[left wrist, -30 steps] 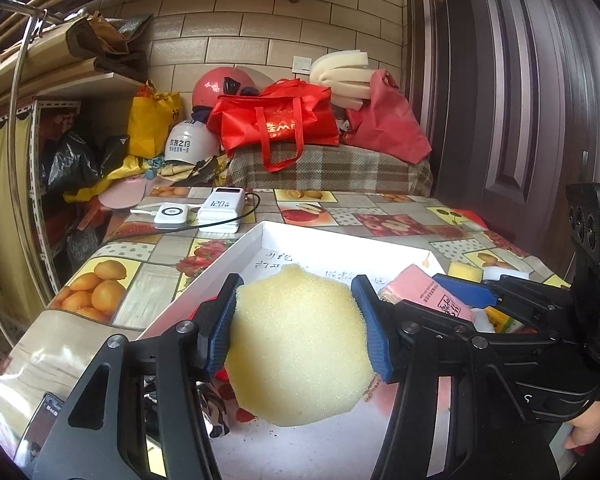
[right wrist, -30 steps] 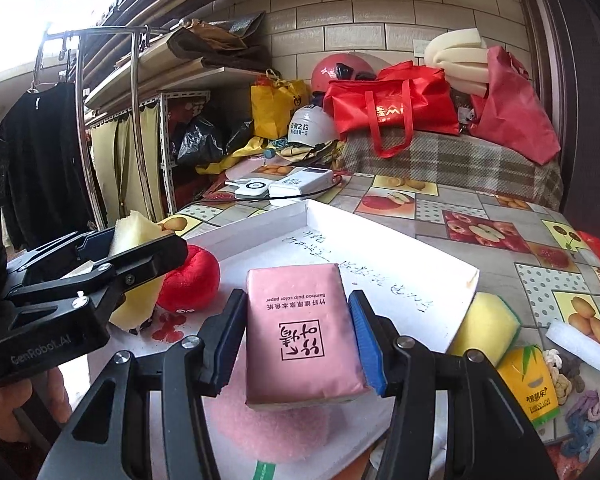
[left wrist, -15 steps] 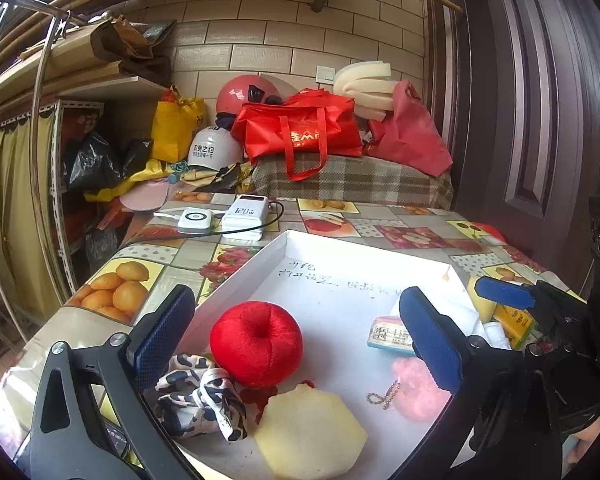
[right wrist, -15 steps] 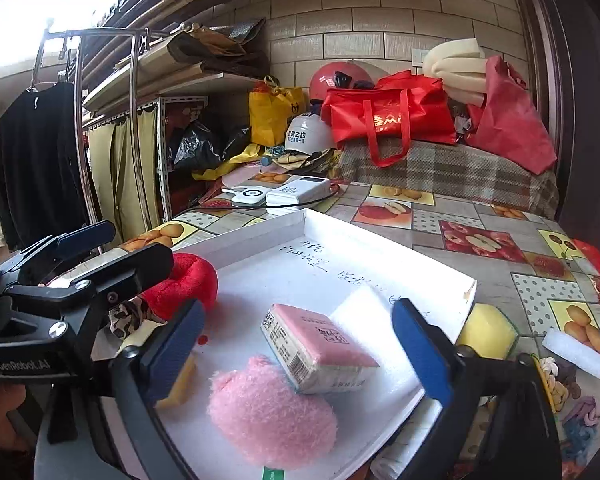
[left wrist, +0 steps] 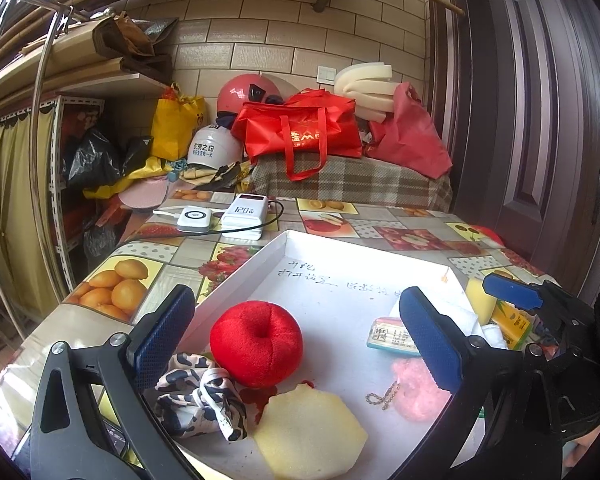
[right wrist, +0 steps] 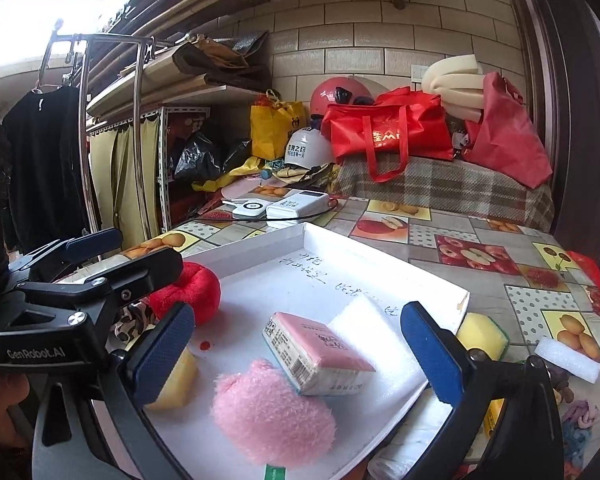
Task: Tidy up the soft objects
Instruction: 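Move both open grippers away from the box toward the pile, then lower the left gripper onto the white cloth and grasp it while the right approaches the knotted yarn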
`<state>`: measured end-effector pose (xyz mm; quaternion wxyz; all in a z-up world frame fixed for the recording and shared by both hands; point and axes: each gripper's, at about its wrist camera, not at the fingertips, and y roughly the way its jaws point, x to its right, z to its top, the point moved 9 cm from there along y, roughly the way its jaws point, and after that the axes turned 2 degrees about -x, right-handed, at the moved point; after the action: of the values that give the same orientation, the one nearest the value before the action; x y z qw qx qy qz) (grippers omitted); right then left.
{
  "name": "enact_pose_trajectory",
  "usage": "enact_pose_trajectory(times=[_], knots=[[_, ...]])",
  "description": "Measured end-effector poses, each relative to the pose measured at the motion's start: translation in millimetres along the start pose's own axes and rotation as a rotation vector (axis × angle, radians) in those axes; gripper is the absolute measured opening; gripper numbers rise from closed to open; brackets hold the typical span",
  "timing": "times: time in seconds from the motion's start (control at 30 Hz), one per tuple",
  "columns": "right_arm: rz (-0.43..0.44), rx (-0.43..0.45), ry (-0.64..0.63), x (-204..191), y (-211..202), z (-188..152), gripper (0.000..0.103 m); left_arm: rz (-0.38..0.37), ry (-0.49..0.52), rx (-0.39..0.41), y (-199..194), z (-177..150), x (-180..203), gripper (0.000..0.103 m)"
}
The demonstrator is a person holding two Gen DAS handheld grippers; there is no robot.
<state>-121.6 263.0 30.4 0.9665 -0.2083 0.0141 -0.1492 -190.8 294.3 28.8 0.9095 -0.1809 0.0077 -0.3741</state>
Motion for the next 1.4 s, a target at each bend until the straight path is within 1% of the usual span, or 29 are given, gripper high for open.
enact_pose_trajectory(times=[0.33,0.73,0.87,0.93,1.0,1.1,1.17,1.23,1.27,1.33,1.4], knots=[[0.000,0.013,0.001,0.2,-8.6,-3.1,0.103,-0.004,0.013,0.007,-1.2,1.3,5.7,0.103],[0.019,0.014,0.013,6.7,-36.9,-15.8,0.103,0.005,0.070,0.018,-8.5,-3.0,24.2,0.103],[0.019,0.000,0.043,20.3,-46.7,-22.2,0.103,0.000,0.077,0.016,-10.9,-4.8,28.9,0.103],[0.012,-0.007,0.072,32.2,-52.8,-26.1,0.103,-0.009,0.085,0.016,-12.6,-5.8,34.0,0.103],[-0.016,-0.014,0.096,49.9,-59.9,-30.7,0.103,-0.030,0.092,0.017,-16.4,-8.4,40.8,0.103],[-0.094,-0.018,0.130,89.6,-74.5,-37.9,0.103,-0.063,0.119,0.026,-23.4,-10.7,56.9,0.103],[-0.168,-0.020,0.183,130.7,-87.3,-45.2,0.103,-0.087,0.157,0.053,-32.0,-11.2,73.5,0.103],[-0.224,-0.028,0.255,167.3,-98.5,-54.3,0.103,-0.148,0.180,0.057,-39.0,-14.1,92.7,0.103],[-0.257,-0.037,0.305,191.3,-105.5,-61.2,0.103,-0.187,0.190,0.044,-40.2,-17.6,105.9,0.103],[-0.302,-0.055,0.368,222.2,-116.4,-72.3,0.103,-0.273,0.224,-0.010,-37.7,-26.4,134.2,0.103],[-0.312,-0.069,0.405,238.6,-123.8,-79.9,0.103,-0.343,0.274,-0.086,-30.4,-38.0,163.2,0.103]])
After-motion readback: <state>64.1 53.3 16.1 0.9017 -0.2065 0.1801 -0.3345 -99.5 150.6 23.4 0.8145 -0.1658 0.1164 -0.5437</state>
